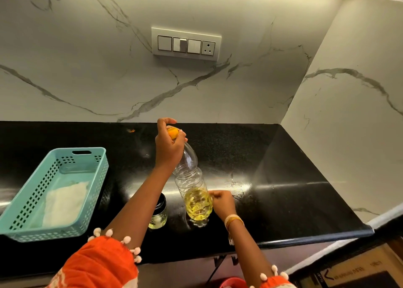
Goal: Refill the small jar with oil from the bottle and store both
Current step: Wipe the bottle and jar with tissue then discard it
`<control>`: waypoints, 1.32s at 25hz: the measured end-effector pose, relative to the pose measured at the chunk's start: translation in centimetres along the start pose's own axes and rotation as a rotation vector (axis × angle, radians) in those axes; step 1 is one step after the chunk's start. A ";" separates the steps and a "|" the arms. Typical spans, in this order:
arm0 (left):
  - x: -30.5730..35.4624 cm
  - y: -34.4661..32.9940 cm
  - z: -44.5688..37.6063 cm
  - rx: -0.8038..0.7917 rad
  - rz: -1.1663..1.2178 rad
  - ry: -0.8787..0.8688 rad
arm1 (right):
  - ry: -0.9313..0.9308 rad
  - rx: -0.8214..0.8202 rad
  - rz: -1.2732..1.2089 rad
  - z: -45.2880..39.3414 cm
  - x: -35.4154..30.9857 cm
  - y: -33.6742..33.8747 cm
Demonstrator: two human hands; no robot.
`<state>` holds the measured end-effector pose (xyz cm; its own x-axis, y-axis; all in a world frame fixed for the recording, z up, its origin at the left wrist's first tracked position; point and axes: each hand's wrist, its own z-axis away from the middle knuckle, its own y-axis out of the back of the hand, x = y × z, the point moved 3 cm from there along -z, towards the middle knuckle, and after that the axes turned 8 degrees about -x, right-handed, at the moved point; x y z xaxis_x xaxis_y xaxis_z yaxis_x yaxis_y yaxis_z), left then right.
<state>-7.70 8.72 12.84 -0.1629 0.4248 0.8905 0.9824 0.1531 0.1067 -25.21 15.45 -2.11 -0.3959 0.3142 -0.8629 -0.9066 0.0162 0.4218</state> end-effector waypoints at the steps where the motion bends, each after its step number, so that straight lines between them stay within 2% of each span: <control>1: 0.0 0.0 0.1 0.026 0.000 -0.002 | -0.027 -0.026 0.004 0.3 1.0 -0.1; 4: -0.1 -0.2 0.2 0.132 -0.046 0.008 | -0.037 0.015 -0.048 1.1 1.5 -0.2; 7: 0.2 -0.6 0.4 0.228 -0.079 0.065 | -0.018 0.278 -0.079 2.0 0.5 0.2; 9: 0.4 -0.9 0.3 0.260 -0.047 0.160 | 0.070 0.411 -0.098 2.4 -0.4 0.2; 11: 0.7 -1.3 0.2 0.222 0.008 0.241 | 0.201 0.479 -0.124 3.1 -1.9 -0.1; 13: 1.0 -1.9 0.2 0.115 -0.024 0.240 | 0.318 0.533 -0.120 3.5 -3.4 -0.3; 15: 1.2 -2.2 0.3 0.008 -0.128 0.211 | 0.433 0.534 -0.055 3.5 -4.4 -0.5; 17: 1.4 -2.0 0.1 -0.021 -0.202 0.166 | 0.477 0.507 0.026 3.1 -4.2 -0.7; 20: 1.4 -1.3 0.3 0.015 -0.193 0.108 | 0.305 0.455 0.042 2.4 -1.2 -0.3; 23: 1.5 -1.4 0.4 0.014 -0.178 0.054 | 0.064 0.300 0.043 1.2 0.9 0.9; 25: 1.5 -1.7 0.2 0.005 -0.183 0.039 | 0.025 0.306 -0.010 0.4 0.2 1.9; 27: 1.3 -2.0 0.0 0.020 -0.213 0.046 | 0.094 0.401 -0.134 0.2 -2.4 2.9; 29: 1.5 -2.4 -0.1 0.047 -0.208 0.063 | 0.246 0.394 -0.192 0.3 -5.5 2.9; 31: 1.6 -2.8 0.1 0.079 -0.209 0.070 | 0.328 0.357 -0.134 0.8 -6.9 2.1; 33: 1.6 -2.9 0.2 0.140 -0.208 0.084 | 0.314 0.382 -0.073 1.0 -5.7 1.2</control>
<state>-10.79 9.18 13.88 -0.3460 0.2964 0.8902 0.9056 0.3535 0.2343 -23.91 14.58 3.62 -0.4115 -0.0005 -0.9114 -0.8385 0.3921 0.3784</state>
